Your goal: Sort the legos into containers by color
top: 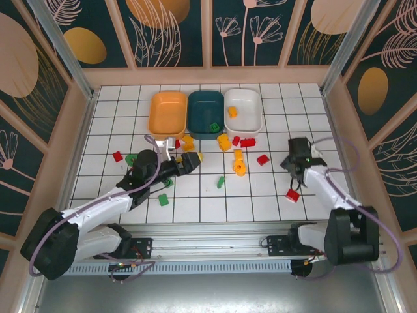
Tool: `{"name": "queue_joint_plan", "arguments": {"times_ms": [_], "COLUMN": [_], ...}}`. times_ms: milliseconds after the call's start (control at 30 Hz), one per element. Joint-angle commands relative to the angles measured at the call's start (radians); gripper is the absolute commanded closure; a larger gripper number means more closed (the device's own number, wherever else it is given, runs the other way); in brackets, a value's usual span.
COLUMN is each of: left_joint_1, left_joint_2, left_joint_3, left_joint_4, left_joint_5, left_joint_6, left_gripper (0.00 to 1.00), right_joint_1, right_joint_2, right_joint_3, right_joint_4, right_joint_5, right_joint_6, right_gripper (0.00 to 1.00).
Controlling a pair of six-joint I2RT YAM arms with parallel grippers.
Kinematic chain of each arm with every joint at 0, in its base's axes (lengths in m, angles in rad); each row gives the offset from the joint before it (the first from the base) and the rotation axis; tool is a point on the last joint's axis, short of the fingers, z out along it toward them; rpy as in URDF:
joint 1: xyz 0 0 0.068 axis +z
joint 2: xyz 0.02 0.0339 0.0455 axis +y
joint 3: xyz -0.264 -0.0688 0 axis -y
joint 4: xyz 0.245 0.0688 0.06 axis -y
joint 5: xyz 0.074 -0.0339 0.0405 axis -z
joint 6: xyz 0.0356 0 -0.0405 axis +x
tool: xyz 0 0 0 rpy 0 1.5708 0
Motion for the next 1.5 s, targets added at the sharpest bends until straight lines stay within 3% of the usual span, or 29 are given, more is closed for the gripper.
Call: {"name": "queue_joint_plan", "arguments": {"times_ms": [0, 200, 367, 467, 600, 767, 900, 1200, 1467], "left_joint_1": [-0.002, -0.003, -0.003, -0.003, -0.002, -0.003, -0.002, -0.003, -0.003], "left_joint_2": [0.03, 0.016, -0.024, -0.04, -0.039, -0.047, -0.069, -0.055, -0.031], "left_joint_3": [-0.015, -0.037, -0.054, -0.058, -0.033, -0.002, -0.004, -0.016, -0.021], "left_joint_4": [0.089, 0.072, 0.034, 0.019, -0.015, -0.057, -0.081, -0.07, -0.048], "left_joint_5": [0.007, -0.007, -0.035, -0.045, -0.044, -0.04, -0.055, -0.056, -0.041], "left_joint_6": [0.02, 0.017, 0.023, 0.023, 0.035, 0.047, 0.043, 0.033, 0.017], "left_gripper": [0.02, 0.02, 0.02, 0.02, 0.01, 0.02, 0.02, 0.02, 0.01], "right_joint_1": [-0.039, -0.061, -0.041, 0.028, 0.209, 0.237, 0.25, 0.315, 0.335], "right_joint_2": [-0.06, -0.017, -0.053, -0.046, 0.013, 0.147, 0.166, 0.131, 0.219], "right_joint_3": [-0.04, -0.077, -0.155, -0.162, -0.107, -0.017, 0.013, -0.001, -0.003], "right_joint_4": [-0.014, -0.076, -0.027, 0.018, 0.123, 0.269, 0.259, 0.031, 0.023], "right_joint_5": [-0.039, -0.077, -0.143, -0.19, -0.167, -0.237, -0.315, -0.194, -0.165], "right_joint_6": [0.111, 0.16, 0.195, 0.224, 0.261, 0.126, 0.071, 0.088, 0.035], "right_gripper": [0.19, 0.19, 0.19, 0.19, 0.16, 0.18, 0.2, 0.18, 0.24]}}
